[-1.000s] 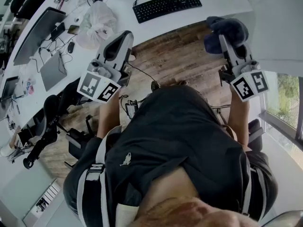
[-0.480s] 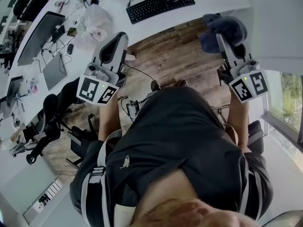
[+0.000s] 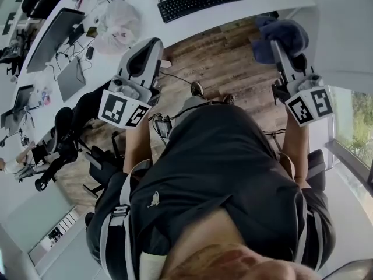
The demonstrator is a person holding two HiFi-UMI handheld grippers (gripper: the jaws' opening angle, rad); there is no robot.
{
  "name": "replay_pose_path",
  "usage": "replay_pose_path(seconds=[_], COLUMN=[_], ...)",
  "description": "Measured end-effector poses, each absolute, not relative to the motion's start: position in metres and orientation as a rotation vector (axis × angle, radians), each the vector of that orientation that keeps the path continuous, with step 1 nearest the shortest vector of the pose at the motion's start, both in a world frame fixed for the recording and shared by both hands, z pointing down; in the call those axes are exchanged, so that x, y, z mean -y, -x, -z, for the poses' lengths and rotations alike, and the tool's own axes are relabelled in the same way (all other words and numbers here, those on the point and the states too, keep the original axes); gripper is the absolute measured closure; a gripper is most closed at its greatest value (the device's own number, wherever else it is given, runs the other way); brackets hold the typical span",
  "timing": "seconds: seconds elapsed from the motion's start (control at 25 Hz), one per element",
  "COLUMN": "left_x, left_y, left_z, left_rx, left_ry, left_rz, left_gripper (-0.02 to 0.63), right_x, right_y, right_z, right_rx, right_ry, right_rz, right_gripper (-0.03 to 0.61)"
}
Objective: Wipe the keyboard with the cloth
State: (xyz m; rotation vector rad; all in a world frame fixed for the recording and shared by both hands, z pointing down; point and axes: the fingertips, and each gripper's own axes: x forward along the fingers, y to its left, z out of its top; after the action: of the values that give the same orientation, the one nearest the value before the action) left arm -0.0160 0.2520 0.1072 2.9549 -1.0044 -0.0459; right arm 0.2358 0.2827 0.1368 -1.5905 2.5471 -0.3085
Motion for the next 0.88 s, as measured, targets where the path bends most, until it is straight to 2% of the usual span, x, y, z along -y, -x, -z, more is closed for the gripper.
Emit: replay_pose_path(seconds=[0.44,0.88], left_x=[-0.195,-0.107], left_y=[0.046,0.097], left_z=[-0.117,-0.123], left_rx=[0.887,0.742], left_ry=[-2.958,-2.970], left_rz=[0.151,0.223], left_gripper=[0.609,0.609], right_x=[-0.254,-0.175], right_y=[-0.208,-0.153], right_z=[-0.142,-0.120], right_rx=[-2.497,-2.429], right_ry=[1.735,1.869], right_rz=[0.300,0.187], right_gripper=[0.517,0.517])
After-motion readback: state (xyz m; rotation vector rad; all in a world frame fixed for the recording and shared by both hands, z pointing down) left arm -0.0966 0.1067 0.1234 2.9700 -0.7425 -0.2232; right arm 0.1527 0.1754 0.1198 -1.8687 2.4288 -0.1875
